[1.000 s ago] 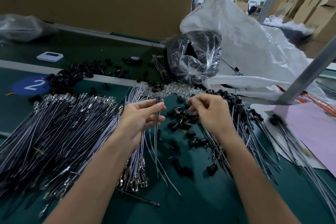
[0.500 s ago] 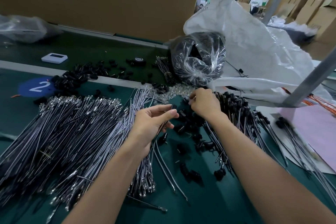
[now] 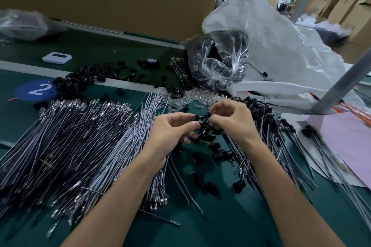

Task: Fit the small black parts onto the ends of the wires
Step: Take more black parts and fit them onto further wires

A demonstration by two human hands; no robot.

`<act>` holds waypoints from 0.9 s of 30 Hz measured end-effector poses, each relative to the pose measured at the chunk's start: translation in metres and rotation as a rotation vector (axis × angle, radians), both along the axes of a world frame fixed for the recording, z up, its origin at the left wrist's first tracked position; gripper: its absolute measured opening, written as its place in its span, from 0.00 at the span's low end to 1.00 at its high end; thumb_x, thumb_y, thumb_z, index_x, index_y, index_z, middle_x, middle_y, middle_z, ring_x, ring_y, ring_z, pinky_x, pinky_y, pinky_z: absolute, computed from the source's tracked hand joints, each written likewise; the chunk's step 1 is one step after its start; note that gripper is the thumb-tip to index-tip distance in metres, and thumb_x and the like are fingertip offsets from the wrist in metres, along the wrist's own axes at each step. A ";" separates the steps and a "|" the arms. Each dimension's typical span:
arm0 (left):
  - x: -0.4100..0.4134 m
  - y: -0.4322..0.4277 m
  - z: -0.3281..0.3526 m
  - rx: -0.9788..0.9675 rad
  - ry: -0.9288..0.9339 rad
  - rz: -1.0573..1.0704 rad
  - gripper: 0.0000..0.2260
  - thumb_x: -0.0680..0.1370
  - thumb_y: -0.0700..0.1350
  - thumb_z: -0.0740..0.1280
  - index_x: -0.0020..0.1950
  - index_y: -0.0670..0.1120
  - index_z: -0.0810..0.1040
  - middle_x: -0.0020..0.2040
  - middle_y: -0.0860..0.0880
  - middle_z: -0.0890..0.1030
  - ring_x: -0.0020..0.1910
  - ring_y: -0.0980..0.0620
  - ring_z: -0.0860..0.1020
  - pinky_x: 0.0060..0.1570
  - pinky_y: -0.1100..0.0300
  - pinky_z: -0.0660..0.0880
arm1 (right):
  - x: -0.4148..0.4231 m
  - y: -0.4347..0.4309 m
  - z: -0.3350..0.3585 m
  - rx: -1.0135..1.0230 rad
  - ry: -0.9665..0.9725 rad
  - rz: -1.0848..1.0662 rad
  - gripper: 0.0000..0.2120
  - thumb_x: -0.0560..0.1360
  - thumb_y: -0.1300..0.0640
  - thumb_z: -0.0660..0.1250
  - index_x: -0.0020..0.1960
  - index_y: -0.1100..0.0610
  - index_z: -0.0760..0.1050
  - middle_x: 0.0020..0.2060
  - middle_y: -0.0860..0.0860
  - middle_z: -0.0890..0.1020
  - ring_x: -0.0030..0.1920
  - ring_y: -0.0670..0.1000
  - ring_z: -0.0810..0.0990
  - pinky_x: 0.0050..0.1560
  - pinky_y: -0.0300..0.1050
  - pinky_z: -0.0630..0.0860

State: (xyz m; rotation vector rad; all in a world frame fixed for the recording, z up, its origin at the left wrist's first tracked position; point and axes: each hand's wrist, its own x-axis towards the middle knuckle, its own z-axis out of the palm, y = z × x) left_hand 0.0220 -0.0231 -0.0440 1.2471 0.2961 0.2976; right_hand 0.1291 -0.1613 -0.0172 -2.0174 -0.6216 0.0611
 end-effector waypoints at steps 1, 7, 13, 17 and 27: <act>0.000 -0.002 0.000 0.005 -0.008 -0.003 0.07 0.73 0.33 0.72 0.45 0.45 0.83 0.39 0.45 0.86 0.33 0.53 0.83 0.30 0.65 0.77 | -0.008 -0.003 -0.002 0.055 0.054 0.035 0.07 0.68 0.68 0.72 0.41 0.56 0.81 0.32 0.53 0.85 0.35 0.52 0.84 0.40 0.47 0.82; 0.000 -0.004 -0.002 0.079 -0.023 -0.003 0.08 0.73 0.31 0.72 0.48 0.42 0.83 0.41 0.41 0.86 0.36 0.51 0.84 0.35 0.63 0.80 | -0.026 -0.011 -0.011 0.212 0.024 0.059 0.06 0.69 0.64 0.76 0.43 0.57 0.82 0.35 0.53 0.84 0.38 0.52 0.83 0.44 0.50 0.82; -0.001 -0.006 -0.001 0.142 -0.034 -0.027 0.09 0.71 0.31 0.73 0.51 0.39 0.84 0.41 0.42 0.86 0.36 0.51 0.84 0.36 0.63 0.80 | -0.030 -0.012 -0.012 0.264 0.033 0.098 0.07 0.70 0.65 0.75 0.45 0.56 0.83 0.37 0.54 0.85 0.41 0.54 0.85 0.46 0.51 0.83; -0.001 -0.006 0.000 0.170 -0.064 -0.011 0.09 0.71 0.31 0.73 0.49 0.41 0.84 0.40 0.43 0.86 0.36 0.51 0.84 0.36 0.64 0.80 | -0.030 -0.012 -0.012 0.248 0.029 0.133 0.08 0.69 0.66 0.76 0.45 0.55 0.84 0.37 0.52 0.86 0.40 0.51 0.85 0.44 0.44 0.81; -0.001 -0.004 -0.002 0.253 -0.073 0.012 0.10 0.71 0.32 0.74 0.51 0.41 0.85 0.39 0.44 0.86 0.38 0.50 0.85 0.35 0.64 0.79 | -0.029 -0.014 -0.014 0.243 -0.008 0.169 0.08 0.76 0.67 0.69 0.50 0.59 0.84 0.35 0.52 0.86 0.35 0.49 0.84 0.39 0.40 0.80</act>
